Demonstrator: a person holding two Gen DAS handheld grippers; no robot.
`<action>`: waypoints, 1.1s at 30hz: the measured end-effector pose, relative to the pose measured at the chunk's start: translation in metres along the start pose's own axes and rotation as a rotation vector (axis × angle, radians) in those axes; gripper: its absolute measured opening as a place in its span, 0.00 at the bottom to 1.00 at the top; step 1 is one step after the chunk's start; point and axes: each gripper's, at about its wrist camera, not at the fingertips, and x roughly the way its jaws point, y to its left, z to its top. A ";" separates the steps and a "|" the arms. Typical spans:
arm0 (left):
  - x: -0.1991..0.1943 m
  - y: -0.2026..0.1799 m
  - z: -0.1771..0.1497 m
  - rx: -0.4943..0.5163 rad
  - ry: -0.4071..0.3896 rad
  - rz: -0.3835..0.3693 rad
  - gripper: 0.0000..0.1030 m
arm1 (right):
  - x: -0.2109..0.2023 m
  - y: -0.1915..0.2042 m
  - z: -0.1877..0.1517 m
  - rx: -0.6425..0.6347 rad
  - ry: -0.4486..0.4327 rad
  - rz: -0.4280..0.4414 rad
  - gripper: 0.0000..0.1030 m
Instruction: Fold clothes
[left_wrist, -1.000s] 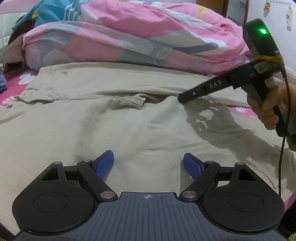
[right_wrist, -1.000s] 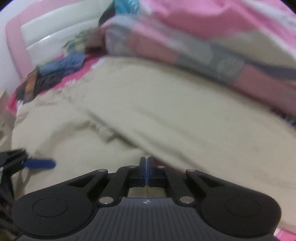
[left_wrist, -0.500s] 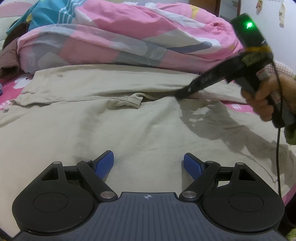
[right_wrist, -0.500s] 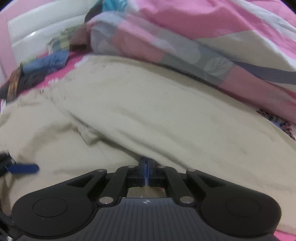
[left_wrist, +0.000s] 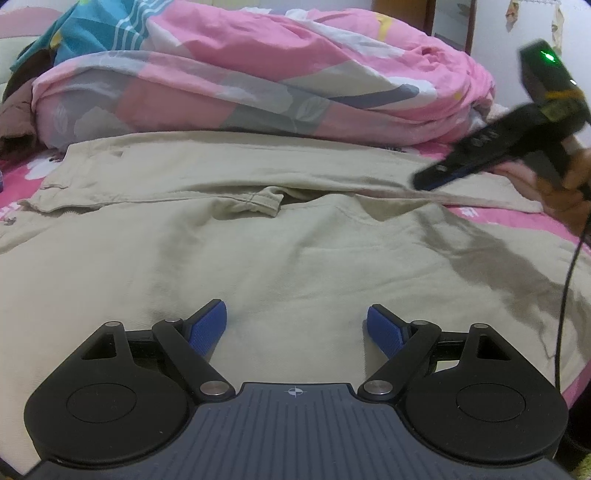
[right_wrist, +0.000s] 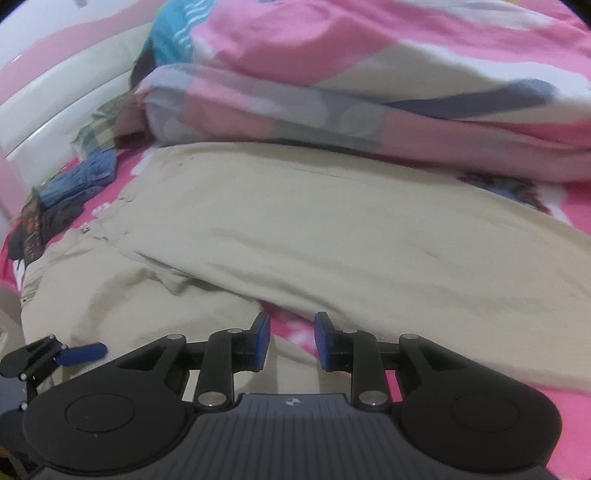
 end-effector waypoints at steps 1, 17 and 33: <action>0.000 0.000 0.000 0.002 0.001 0.000 0.82 | -0.006 -0.007 -0.005 0.018 -0.005 -0.011 0.27; 0.000 -0.009 0.001 0.031 0.031 0.069 0.83 | 0.006 0.024 -0.074 -0.195 -0.134 0.069 0.18; 0.002 -0.014 0.004 0.027 0.056 0.119 0.86 | -0.068 0.024 -0.158 -0.142 -0.268 -0.106 0.09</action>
